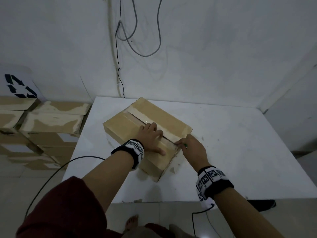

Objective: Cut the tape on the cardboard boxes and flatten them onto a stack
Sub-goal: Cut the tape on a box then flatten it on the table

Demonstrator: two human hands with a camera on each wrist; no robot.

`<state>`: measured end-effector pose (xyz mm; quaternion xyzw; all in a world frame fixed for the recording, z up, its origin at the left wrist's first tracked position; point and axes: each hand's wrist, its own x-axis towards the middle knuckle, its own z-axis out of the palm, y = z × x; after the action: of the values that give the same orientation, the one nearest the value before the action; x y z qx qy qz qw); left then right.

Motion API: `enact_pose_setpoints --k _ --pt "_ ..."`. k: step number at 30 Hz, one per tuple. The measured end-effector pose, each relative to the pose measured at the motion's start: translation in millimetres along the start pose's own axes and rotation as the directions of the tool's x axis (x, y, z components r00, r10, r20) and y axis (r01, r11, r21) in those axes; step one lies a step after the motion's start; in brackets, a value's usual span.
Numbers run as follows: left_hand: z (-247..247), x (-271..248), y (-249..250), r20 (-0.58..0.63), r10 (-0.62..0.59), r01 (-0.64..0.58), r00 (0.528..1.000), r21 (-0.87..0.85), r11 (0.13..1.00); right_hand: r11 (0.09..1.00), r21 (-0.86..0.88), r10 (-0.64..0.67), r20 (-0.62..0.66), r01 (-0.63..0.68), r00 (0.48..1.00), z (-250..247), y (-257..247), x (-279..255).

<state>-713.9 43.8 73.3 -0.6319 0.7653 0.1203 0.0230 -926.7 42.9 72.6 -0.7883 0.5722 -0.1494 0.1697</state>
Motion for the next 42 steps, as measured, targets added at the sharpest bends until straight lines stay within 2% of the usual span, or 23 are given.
enact_pose_setpoints --k 4,9,15,17,19,21,25,30,33,38,42 --pt "-3.8 5.5 13.2 0.024 -0.025 0.027 0.999 -0.101 0.995 1.000 0.010 0.015 0.021 -0.016 1.000 -6.2 2.2 0.5" --pt "-5.8 6.6 21.5 0.080 -0.050 0.060 0.995 -0.132 0.989 0.996 0.074 0.043 0.081 -0.049 0.996 -16.2 6.9 2.7" --pt "-10.8 7.9 31.4 0.162 -0.041 0.058 0.986 -0.097 0.994 0.997 -0.041 0.074 0.043 -0.072 0.996 -25.0 14.1 9.1" --pt "-11.9 8.1 32.8 0.158 -0.029 0.044 0.987 -0.092 0.995 0.996 0.020 0.085 -0.002 -0.085 0.996 -29.4 18.2 8.6" --pt "-13.3 8.6 36.4 0.150 -0.009 0.021 0.989 -0.078 0.997 0.982 0.175 0.074 -0.038 -0.066 0.997 -31.7 19.6 7.5" --pt "-14.7 8.3 40.8 0.145 -0.003 0.013 0.989 -0.071 0.997 0.955 0.288 0.073 -0.003 -0.069 0.997 -26.3 19.4 8.0" --pt "-15.0 6.0 44.2 0.133 0.011 0.000 0.991 -0.082 0.997 0.934 0.346 0.070 0.075 -0.092 0.995 -11.1 22.2 11.9" --pt "-15.5 2.2 45.6 0.114 0.007 0.002 0.993 -0.081 0.997 0.929 0.361 0.014 0.180 -0.079 0.983 -18.2 30.4 8.9" --pt "-16.7 1.0 47.0 0.108 0.012 -0.003 0.994 -0.090 0.996 0.925 0.367 0.047 0.144 -0.098 0.988 -14.8 31.8 3.0" --pt "-17.3 -1.9 49.5 0.083 0.026 -0.017 0.996 -0.104 0.994 0.865 0.478 0.131 0.082 -0.154 0.988 -6.9 26.8 -18.1" --pt "-19.4 -3.3 52.0 0.086 0.028 -0.021 0.996 -0.088 0.996 0.841 0.513 0.232 -0.054 -0.172 0.971 12.1 16.5 -36.5"
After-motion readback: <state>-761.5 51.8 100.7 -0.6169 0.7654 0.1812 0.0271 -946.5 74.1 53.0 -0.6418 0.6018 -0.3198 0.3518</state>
